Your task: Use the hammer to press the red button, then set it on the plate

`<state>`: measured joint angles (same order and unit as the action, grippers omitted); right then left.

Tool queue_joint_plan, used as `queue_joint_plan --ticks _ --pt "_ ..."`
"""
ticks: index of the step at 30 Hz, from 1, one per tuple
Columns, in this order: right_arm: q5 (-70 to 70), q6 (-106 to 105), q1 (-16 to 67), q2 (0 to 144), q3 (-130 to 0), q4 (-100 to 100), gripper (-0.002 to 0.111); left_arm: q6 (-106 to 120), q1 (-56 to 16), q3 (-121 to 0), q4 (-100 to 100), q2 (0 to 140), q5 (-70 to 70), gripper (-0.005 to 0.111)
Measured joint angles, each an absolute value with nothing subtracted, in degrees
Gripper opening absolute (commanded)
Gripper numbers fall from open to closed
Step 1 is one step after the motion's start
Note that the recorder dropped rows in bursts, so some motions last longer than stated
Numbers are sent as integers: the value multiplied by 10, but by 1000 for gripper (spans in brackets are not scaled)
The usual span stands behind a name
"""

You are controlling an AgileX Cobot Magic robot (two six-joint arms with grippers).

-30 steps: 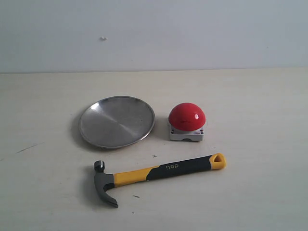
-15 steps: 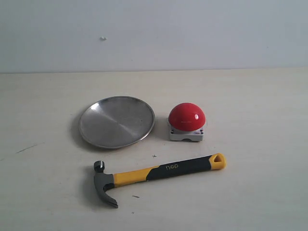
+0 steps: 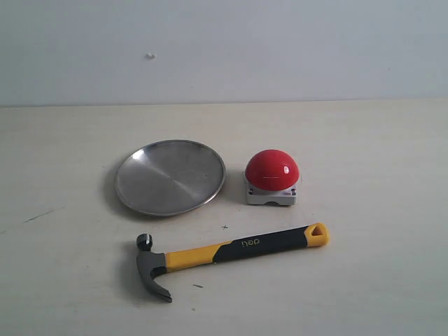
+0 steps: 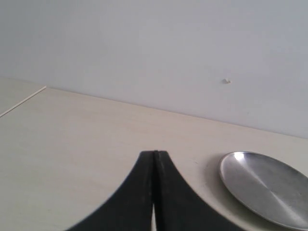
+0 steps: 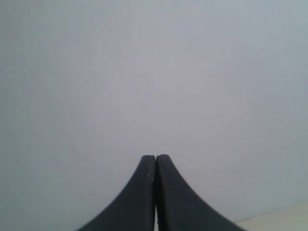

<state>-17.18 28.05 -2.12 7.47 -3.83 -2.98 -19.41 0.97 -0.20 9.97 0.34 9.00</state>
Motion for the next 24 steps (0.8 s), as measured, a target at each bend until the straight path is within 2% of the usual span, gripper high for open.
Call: queue_joint_plan --ticks 8,14,24 --pt "-55 276 -21 232 -193 -83 0 -194 10 -2 100 3 90 0" --pt "97 221 -20 354 -317 -129 0 -194 10 -2 100 3 90 0" --pt "458 -179 -20 585 -542 36 0 -194 10 -2 100 3 90 0"
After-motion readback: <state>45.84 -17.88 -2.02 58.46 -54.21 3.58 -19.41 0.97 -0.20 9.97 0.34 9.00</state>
